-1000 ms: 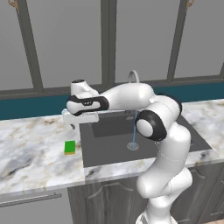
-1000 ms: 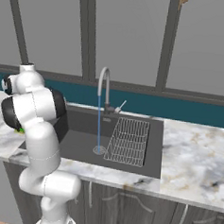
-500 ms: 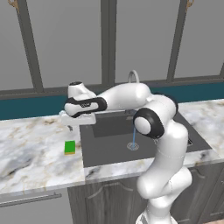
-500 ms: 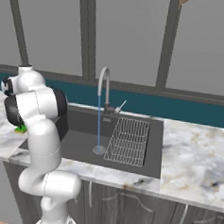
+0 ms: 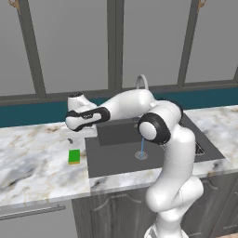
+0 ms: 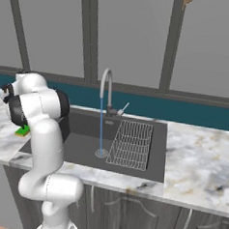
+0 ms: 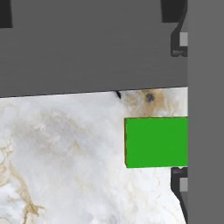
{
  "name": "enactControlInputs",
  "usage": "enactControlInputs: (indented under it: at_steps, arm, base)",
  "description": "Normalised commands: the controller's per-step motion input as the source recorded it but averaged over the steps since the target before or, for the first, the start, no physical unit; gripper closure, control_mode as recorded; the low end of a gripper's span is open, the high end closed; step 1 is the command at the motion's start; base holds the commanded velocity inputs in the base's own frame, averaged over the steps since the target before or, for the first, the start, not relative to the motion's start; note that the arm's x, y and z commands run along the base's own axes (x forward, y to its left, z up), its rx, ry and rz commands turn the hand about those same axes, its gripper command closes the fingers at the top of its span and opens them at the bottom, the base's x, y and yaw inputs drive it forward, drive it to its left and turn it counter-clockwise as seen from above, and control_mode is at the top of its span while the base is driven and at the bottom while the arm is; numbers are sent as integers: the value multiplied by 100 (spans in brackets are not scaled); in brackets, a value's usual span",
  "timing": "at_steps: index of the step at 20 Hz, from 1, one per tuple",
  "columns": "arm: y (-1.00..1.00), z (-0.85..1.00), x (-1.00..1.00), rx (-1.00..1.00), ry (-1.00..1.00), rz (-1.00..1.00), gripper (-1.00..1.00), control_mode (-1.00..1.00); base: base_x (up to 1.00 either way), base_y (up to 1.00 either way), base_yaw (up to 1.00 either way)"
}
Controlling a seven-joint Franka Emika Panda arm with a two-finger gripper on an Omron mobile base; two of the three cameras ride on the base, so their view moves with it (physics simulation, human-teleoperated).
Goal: Soak the sponge with water for a few seconds and then drop it inside the sink.
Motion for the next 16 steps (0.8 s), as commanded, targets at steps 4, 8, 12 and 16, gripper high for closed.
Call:
enactControlInputs:
  at_steps: [4, 8, 12, 16]
  arm:
    - [22, -12, 4, 0, 0, 0, -100, -100]
    - [21, -12, 0, 0, 0, 0, -100, -100]
    - [21, -8, 0, 0, 0, 0, -100, -100]
    - [7, 0, 0, 0, 0, 0, -100, -100]
  base:
    - [0, 0, 0]
    - [0, 0, 0]
    - [0, 0, 0]
    - [0, 0, 0]
